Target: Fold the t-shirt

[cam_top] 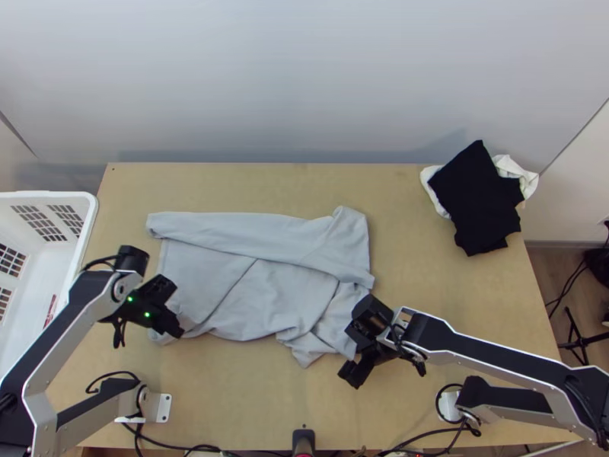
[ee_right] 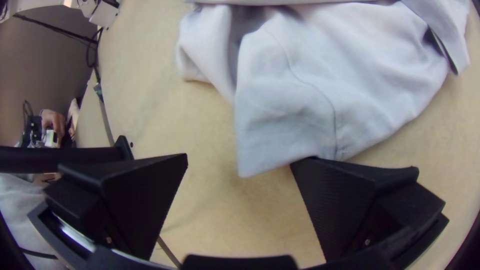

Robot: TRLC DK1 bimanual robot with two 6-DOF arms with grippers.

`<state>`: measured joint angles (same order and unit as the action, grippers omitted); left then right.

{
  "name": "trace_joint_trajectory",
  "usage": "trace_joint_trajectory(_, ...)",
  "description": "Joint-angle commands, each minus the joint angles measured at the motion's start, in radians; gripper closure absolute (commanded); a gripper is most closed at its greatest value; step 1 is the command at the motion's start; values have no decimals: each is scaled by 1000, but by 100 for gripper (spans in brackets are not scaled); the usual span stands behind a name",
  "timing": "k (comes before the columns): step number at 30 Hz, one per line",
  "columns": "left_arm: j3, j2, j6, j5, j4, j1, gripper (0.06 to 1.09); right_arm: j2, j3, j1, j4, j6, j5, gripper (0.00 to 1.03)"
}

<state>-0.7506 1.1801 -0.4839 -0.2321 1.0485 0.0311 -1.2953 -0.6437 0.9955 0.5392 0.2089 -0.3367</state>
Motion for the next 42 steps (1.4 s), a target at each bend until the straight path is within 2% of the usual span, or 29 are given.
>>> trace_joint_trajectory(1, -38, 24, -7, -3, -7, -85, 104, -16, 7, -3, -44, 6, 39, 7)
trace_joint_trajectory(11, -27, -4, -4, -6, -4, -82, 104, -10, -16, -60, -139, 11, 189, 7)
trace_joint_trajectory(14, -21, -2, 1, -4, -18, -82, 104, -16, -27, -60, -159, 14, 199, 7)
trace_joint_trajectory(18, -16, 6, 16, -6, -31, -74, 104, -48, -63, -37, -159, 14, 203, 18)
trace_joint_trajectory(20, -16, 6, 18, -4, -35, -73, 104, -61, -83, -28, -159, 6, 219, 36)
trace_joint_trajectory(25, -15, 10, 28, -3, -44, -74, 104, -65, -97, 11, -143, -36, 219, 98)
trace_joint_trajectory(29, -13, 7, 30, -3, -44, -74, 104, -42, -152, 25, 10, -46, 206, 100)
trace_joint_trajectory(32, -10, 7, 30, -3, -47, -79, 104, -33, -241, 22, 157, -54, 111, 100)
trace_joint_trajectory(35, -4, 9, 31, -3, -56, -77, 104, -30, -332, 3, 246, -77, 103, 100)
trace_joint_trajectory(39, -10, 7, 33, -3, -58, -80, 104, -24, -421, -150, 245, -80, 57, 100)
trace_joint_trajectory(42, -41, 9, 38, -1, -68, -125, 104, -27, -439, -284, 154, -78, 28, 100)
